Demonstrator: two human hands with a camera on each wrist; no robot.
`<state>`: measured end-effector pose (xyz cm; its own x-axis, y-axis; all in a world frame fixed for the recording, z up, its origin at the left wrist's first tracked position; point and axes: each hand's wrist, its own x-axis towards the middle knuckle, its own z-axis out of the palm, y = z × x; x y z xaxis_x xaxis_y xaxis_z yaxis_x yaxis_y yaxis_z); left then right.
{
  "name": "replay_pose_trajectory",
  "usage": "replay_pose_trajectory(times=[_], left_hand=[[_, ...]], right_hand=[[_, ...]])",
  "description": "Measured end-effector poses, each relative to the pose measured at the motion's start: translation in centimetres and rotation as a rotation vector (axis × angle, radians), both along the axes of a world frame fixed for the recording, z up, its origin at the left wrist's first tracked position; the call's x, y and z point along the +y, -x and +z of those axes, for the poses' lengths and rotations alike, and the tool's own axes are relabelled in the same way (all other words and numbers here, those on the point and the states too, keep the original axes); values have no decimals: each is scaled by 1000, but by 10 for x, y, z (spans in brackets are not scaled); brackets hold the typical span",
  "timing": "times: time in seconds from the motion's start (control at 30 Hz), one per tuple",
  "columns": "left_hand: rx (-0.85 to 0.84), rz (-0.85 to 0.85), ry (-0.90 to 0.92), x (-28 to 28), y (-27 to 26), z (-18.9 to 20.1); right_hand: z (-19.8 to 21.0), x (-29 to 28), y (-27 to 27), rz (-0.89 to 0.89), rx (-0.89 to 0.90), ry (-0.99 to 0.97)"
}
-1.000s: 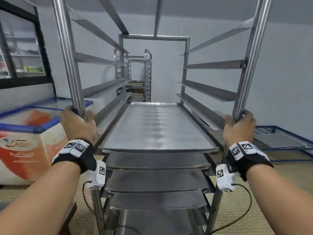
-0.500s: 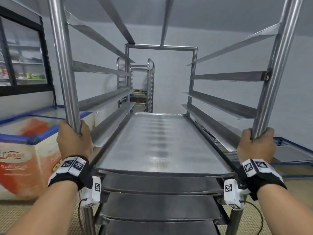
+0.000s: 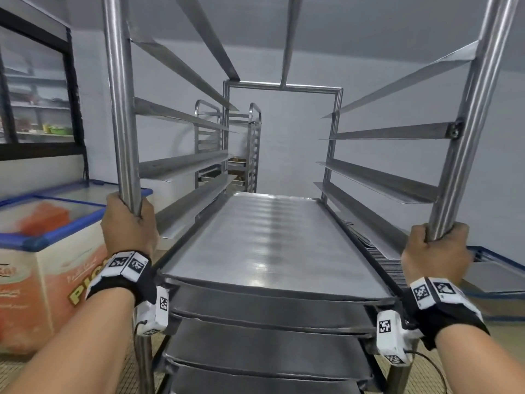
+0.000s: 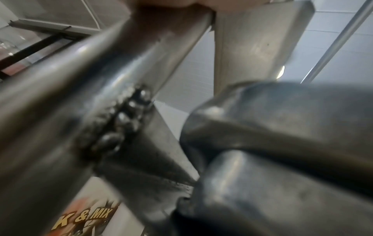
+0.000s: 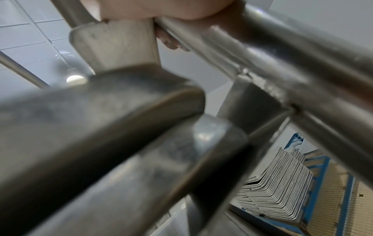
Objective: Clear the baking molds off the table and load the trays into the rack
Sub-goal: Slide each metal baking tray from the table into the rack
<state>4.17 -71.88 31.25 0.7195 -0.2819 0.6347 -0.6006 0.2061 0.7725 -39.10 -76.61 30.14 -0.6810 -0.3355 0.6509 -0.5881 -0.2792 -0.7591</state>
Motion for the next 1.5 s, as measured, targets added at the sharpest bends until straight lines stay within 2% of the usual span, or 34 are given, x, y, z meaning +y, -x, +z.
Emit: replay_pose_trajectory(times=[0.13, 0.4, 1.03, 1.23, 1.5], left_hand=[[1, -13, -24, -43, -7, -1], [-2, -46, -35, -124, -19, 0], [-22, -215, -81, -317, -58, 4], [-30, -205, -82, -360, -57, 2], [5, -180, -74, -405, -29, 1]], right_hand=[[1, -32, -4, -7, -20, -55], [0, -99, -12, 20, -42, -20], [5, -234, -52, -219, -26, -79], [0, -275, -44, -231, 47, -77], [-2, -336, -15, -192, 63, -73]])
